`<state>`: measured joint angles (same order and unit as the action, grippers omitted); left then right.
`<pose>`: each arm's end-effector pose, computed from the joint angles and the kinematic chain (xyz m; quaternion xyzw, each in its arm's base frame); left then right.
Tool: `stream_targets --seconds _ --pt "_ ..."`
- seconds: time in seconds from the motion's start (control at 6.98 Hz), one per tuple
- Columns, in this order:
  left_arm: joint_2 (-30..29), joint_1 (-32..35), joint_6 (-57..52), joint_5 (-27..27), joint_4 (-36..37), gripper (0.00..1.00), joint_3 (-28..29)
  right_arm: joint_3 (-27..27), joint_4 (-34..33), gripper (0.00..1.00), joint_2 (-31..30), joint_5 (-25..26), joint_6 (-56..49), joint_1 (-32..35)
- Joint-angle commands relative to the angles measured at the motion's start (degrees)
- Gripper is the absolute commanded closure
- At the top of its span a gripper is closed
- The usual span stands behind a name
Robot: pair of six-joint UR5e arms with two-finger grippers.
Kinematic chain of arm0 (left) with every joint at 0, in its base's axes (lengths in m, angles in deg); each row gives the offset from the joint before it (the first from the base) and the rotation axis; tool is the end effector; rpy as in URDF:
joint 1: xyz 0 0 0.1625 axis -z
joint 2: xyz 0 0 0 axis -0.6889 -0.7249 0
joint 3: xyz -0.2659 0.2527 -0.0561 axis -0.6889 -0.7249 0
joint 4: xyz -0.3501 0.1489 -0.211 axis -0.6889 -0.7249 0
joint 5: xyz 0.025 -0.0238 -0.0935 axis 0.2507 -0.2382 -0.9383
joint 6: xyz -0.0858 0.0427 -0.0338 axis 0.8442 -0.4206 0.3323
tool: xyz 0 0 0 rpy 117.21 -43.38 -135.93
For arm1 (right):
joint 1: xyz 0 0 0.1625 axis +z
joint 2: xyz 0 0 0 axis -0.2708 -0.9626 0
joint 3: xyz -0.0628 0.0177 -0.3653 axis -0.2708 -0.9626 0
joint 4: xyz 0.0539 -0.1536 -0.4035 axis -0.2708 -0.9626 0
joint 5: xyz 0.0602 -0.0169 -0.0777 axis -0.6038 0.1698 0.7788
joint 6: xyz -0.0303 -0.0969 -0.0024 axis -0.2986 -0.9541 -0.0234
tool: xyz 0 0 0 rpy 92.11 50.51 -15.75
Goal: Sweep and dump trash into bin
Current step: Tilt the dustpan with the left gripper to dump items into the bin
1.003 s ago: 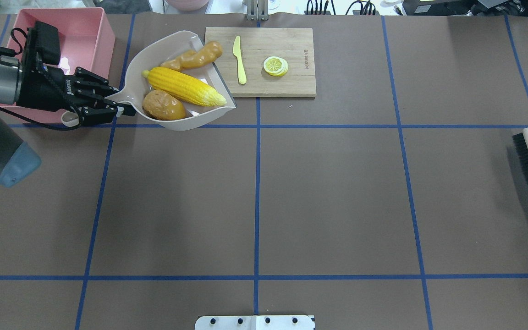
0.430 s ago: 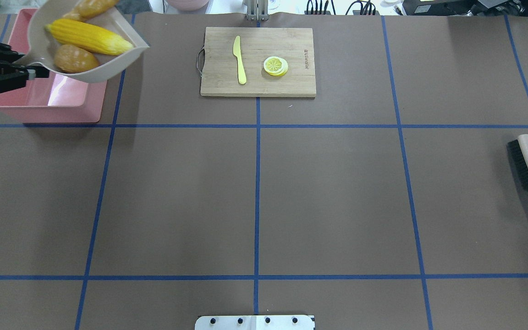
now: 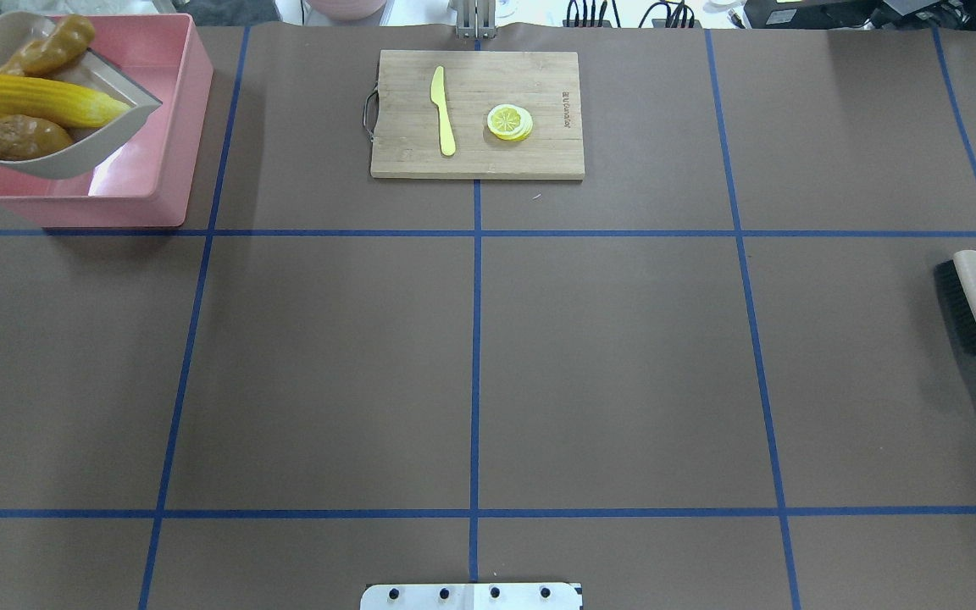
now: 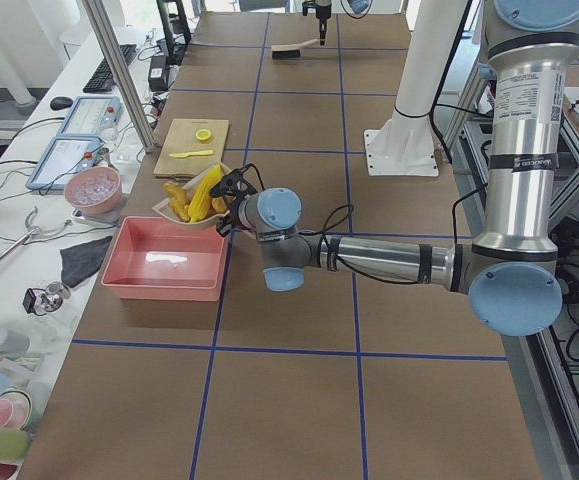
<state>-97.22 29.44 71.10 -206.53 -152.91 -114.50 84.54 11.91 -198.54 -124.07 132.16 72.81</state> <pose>0.0857 -0.5002 0.4497 0.4004 0.4906 0.1331 0.7624 -0.1312 -0.3375 0.5951 -0.0119 -0.3736 0.0081 0.9275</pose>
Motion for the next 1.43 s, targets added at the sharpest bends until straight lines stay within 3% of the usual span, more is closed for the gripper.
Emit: stream_targets --seconds 0.0,0.14,0.29,0.43,0.86,1.15,1.29 --pt "1.9 1.5 0.0 -4.3 10.5 1.00 -1.0 0.0 0.0 0.45 0.0 0.0 0.0 -0.1" --pt "1.7 2.6 -0.1 -4.9 16.2 1.00 -1.7 0.0 0.0 0.27 0.0 0.0 -0.1 -0.1" --pt "1.9 2.9 1.3 -11.9 20.8 1.00 -1.7 0.0 0.0 0.05 0.0 0.0 -0.1 -0.1" --pt "1.0 4.9 5.5 -20.3 27.4 1.00 -2.3 0.0 0.0 0.01 0.0 0.0 -0.1 -0.1" --pt "-4.5 5.9 24.0 -31.3 28.1 1.00 -2.7 0.6 0.0 0.00 0.0 -0.5 -0.8 0.5" --pt "-6.4 6.1 25.8 -31.3 28.1 1.00 -2.1 -0.1 -0.3 0.00 0.4 -3.3 -2.7 2.1" --pt "-5.9 6.1 25.4 -31.5 27.8 1.00 -2.5 -1.3 -2.6 0.00 0.9 -5.2 -8.5 7.7"
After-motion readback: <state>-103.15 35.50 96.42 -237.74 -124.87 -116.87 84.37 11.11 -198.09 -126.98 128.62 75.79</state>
